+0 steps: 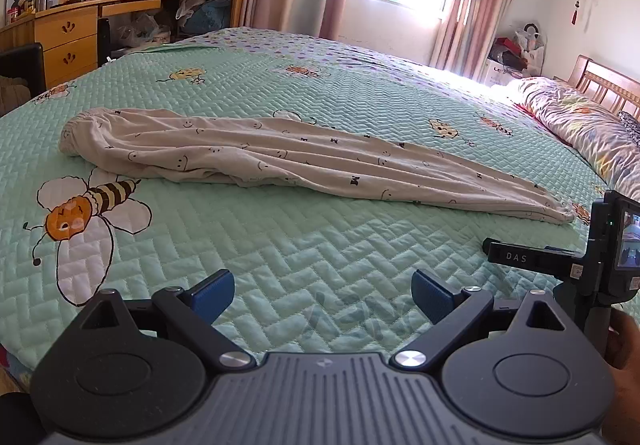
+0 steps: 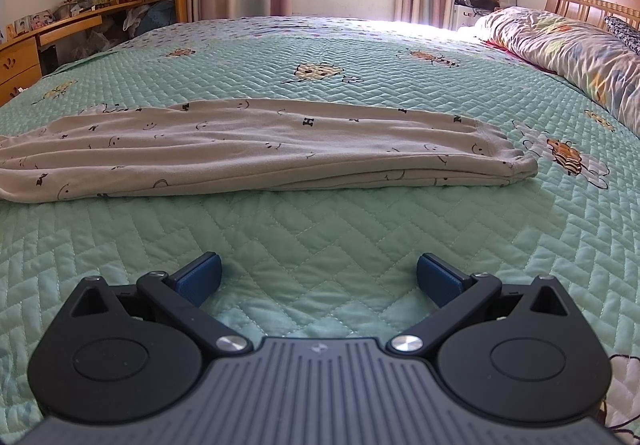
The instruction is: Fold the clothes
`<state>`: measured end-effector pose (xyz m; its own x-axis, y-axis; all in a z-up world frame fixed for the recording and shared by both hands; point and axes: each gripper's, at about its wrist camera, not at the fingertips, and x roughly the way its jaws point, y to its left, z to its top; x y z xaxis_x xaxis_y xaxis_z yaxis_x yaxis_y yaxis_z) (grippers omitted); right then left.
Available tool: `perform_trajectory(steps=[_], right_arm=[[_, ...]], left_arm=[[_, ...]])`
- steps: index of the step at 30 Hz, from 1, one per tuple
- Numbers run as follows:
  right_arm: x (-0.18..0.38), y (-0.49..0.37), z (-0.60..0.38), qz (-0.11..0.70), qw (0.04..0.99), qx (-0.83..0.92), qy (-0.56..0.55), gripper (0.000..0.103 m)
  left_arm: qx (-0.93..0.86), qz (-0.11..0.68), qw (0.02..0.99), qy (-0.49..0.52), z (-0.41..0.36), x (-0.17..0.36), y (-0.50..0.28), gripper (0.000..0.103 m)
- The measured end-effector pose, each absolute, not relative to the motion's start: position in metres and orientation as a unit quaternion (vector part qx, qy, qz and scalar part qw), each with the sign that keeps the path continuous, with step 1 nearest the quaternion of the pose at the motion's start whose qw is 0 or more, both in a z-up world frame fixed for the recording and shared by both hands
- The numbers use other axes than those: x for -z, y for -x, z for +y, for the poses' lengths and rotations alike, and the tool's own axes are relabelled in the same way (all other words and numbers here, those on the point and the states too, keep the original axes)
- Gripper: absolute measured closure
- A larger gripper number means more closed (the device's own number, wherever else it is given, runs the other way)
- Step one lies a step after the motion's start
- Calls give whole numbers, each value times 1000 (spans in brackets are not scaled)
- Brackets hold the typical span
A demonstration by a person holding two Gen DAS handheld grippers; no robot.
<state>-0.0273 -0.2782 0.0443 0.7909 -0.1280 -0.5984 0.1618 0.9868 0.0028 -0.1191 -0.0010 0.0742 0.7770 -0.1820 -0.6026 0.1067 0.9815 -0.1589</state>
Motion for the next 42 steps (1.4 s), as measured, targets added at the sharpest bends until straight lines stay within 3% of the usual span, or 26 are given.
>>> perform_trajectory(steps=[25, 35, 42], right_arm=[[-50, 35, -295, 296, 951, 38, -75, 0], [-50, 60, -364, 133, 882, -119, -435, 0], [-60, 83, -386, 1, 859, -180, -479, 0]], left_arm=[[62, 347, 936, 13, -27, -60, 100, 7], [61, 350, 935, 12, -31, -59, 101, 7], [55, 343, 938, 19, -25, -62, 101, 7]])
